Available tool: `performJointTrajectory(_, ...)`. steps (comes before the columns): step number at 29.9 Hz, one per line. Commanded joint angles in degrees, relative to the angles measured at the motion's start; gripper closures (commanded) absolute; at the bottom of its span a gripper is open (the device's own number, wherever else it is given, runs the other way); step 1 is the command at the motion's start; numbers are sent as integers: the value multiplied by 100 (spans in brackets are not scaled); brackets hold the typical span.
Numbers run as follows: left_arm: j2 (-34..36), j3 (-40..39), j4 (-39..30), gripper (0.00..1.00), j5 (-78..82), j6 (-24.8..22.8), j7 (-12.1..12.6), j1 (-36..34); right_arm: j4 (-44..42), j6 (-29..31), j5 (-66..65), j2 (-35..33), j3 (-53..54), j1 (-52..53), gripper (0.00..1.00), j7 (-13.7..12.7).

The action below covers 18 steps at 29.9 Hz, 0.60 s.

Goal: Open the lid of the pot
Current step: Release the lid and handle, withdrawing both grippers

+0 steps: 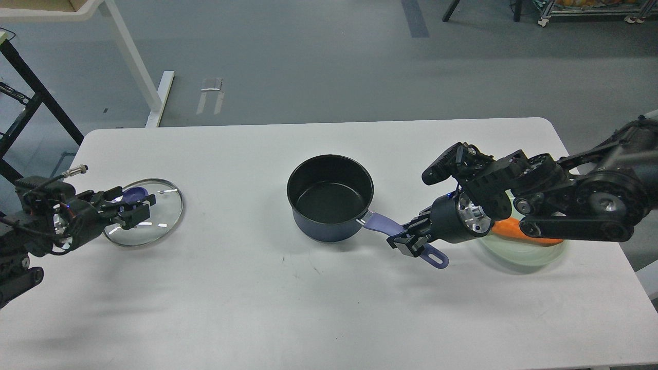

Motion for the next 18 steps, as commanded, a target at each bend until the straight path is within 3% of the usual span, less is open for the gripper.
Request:
performJointTrajectory(1, 26, -46, -2, 2, -642, -28, -1, -126, -1, -4, 12, -1, 30, -2, 40, 3)
performJointTrajectory(5, 35, -37, 6, 1, -1530, -142, -1, -477, -18, -22, 21, -36, 108, -2, 30, 3)
performJointTrajectory(10, 35, -46, -37, 1, -2505, -361, -1, -803, -176, -101, 152, -264, 495, -29, 5, 3)
performJointTrajectory(14, 35, -63, -37, 1, -3454, -835, -1, -1163, -457, -110, 337, -544, 916, -116, 3, 3)
performJointTrajectory(18, 0, -64, -11, 1, -4833, -1345, -1, -1506, -852, -110, 539, -1037, 2292, -712, 2, 3)
